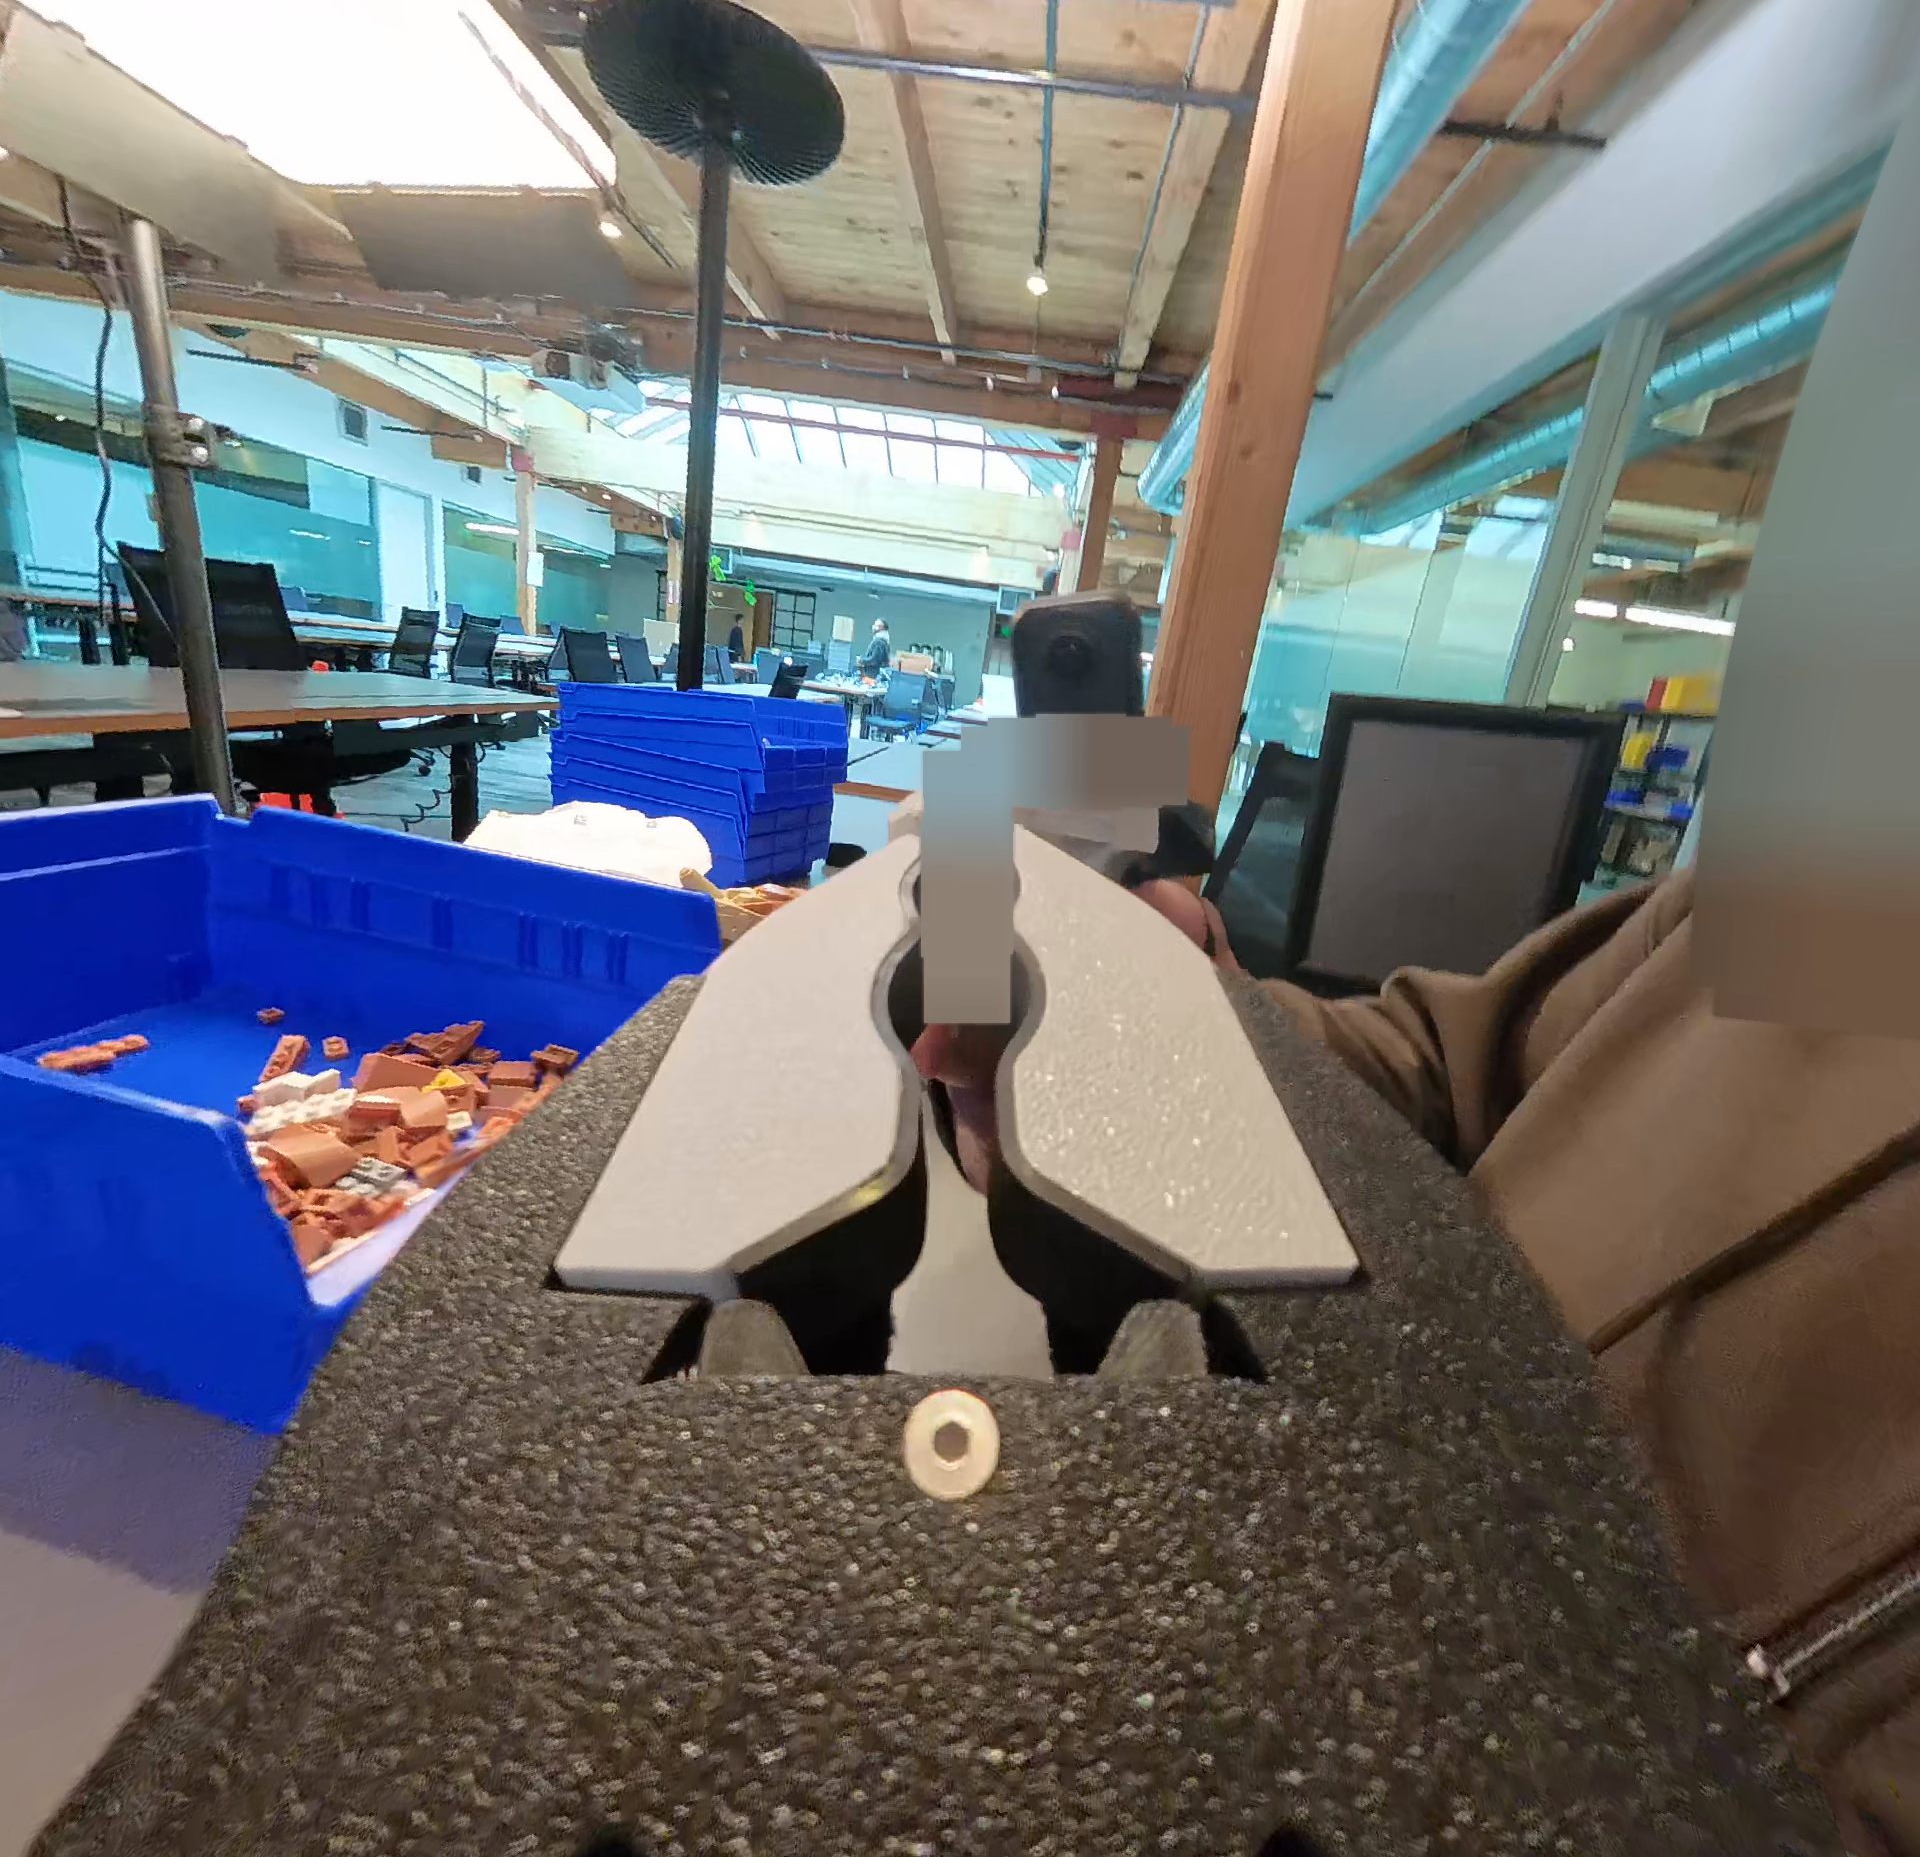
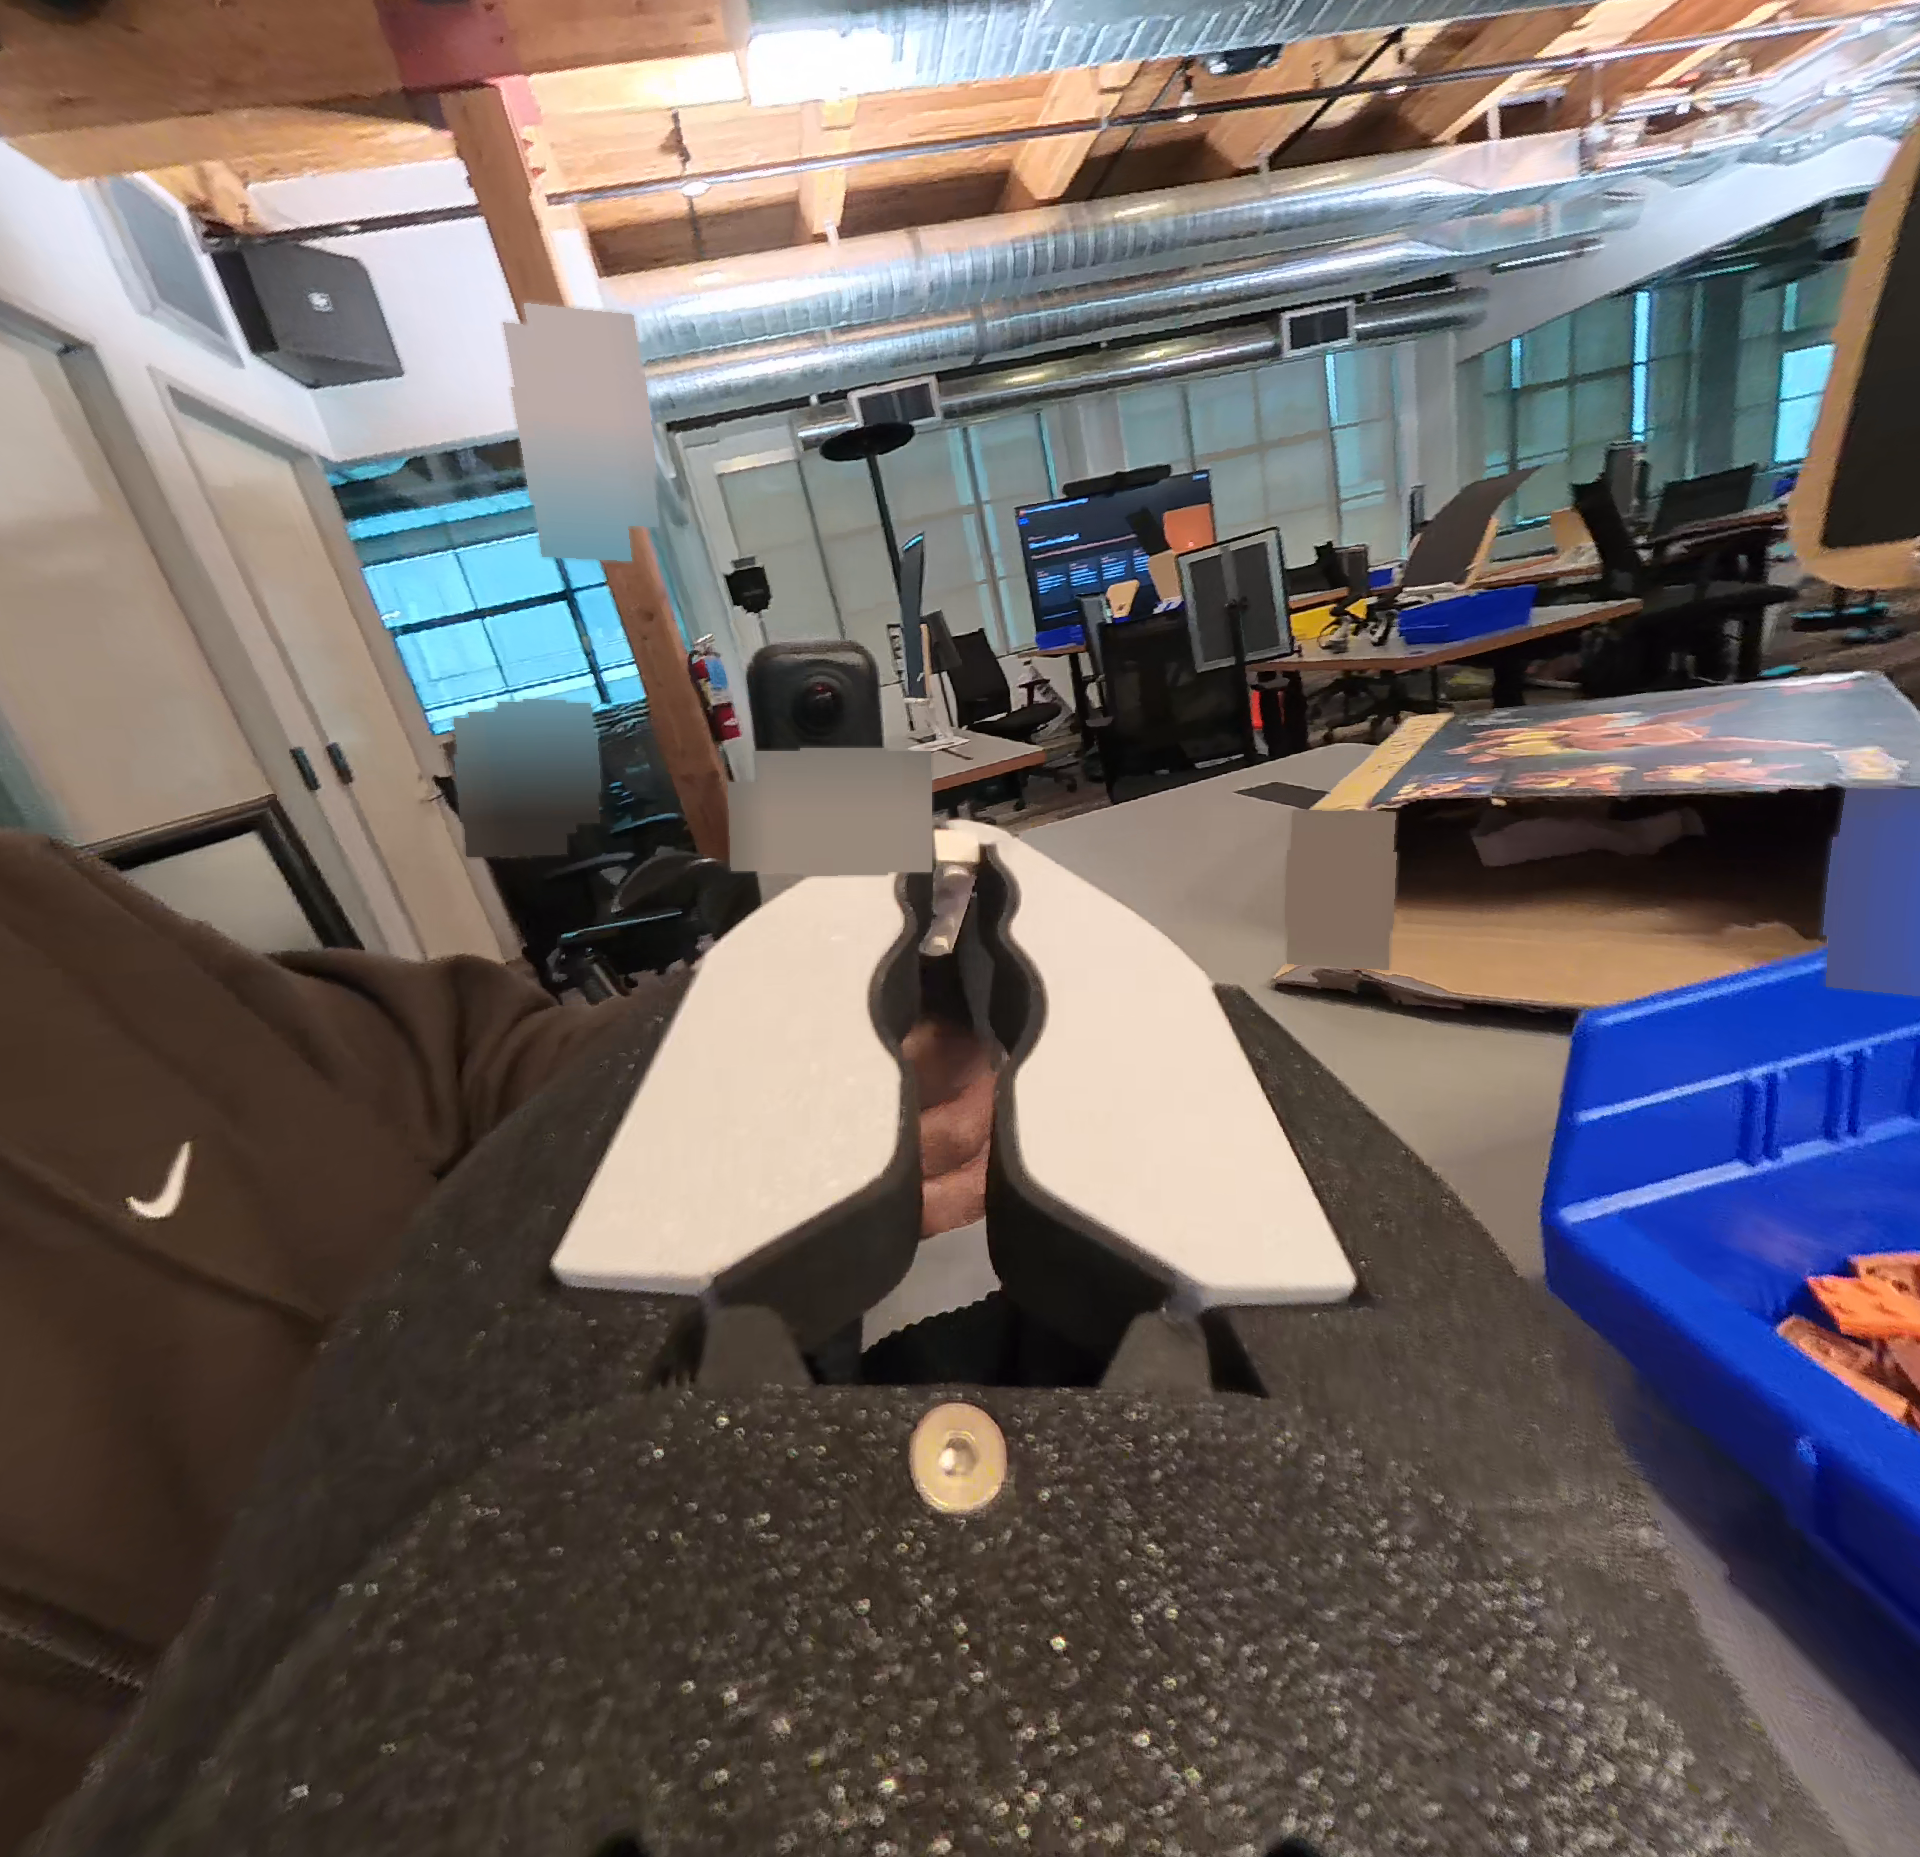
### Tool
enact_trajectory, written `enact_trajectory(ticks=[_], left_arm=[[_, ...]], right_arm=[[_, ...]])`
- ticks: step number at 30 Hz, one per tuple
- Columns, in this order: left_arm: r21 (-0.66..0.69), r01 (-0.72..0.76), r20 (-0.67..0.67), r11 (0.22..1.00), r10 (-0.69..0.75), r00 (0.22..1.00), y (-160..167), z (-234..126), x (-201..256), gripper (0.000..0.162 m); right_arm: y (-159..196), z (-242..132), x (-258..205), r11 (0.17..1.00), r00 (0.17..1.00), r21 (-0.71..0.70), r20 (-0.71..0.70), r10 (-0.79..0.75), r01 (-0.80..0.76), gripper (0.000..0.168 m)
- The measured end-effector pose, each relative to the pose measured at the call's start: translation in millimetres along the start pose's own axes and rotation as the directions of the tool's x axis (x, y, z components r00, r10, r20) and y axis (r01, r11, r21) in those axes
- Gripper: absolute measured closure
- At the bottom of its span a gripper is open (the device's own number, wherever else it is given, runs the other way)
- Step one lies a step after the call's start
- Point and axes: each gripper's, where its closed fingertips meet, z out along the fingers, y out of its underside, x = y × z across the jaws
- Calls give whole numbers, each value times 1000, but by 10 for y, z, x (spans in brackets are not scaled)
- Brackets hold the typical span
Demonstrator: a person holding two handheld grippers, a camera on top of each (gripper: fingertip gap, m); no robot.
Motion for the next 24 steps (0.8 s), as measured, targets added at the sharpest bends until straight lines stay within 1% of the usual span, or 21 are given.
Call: enact_trajectory(ticks=[3,6,7,8,9,10,12,13,15,17,22,24], left_arm=[[16,75,62,997,-76,995,84,-9,39,155],[61,184,100,981,-190,977,175,-36,97,156],[119,218,128,969,-232,964,158,-99,75,162],[212,269,110,940,-296,949,57,-176,59,162],[243,295,106,924,-327,939,7,-244,39,162],[251,271,120,929,-308,944,-21,-300,40,162],[210,280,124,937,-310,943,27,-331,87,162],[165,286,127,944,-308,943,92,-316,117,162],[21,259,152,966,-259,954,287,-274,160,162],[-70,223,159,972,-210,965,392,-279,180,161],[-300,128,151,945,-85,985,658,-318,200,153],[-336,110,137,935,-67,988,701,-330,220,153]], right_arm=[[94,-94,-13,998,997,36,-52,60,-59,161],[226,-172,-65,987,986,45,-55,160,-157,161],[328,-185,-59,985,981,9,-84,173,-173,161],[469,-198,-34,984,978,-43,-128,164,-171,161],[587,-216,-13,982,974,-75,-161,158,-172,161],[654,-231,-13,978,970,-84,-170,176,-192,161],[634,-231,-68,972,968,-67,-128,215,-225,161],[610,-231,-74,974,971,-65,-120,208,-216,161],[604,-235,-100,977,976,-81,-102,190,-199,161],[645,-250,-137,975,980,-116,-84,180,-189,161],[691,-287,-215,972,990,-190,-33,134,-138,161],[725,-301,-242,967,993,-227,-14,118,-119,161]])
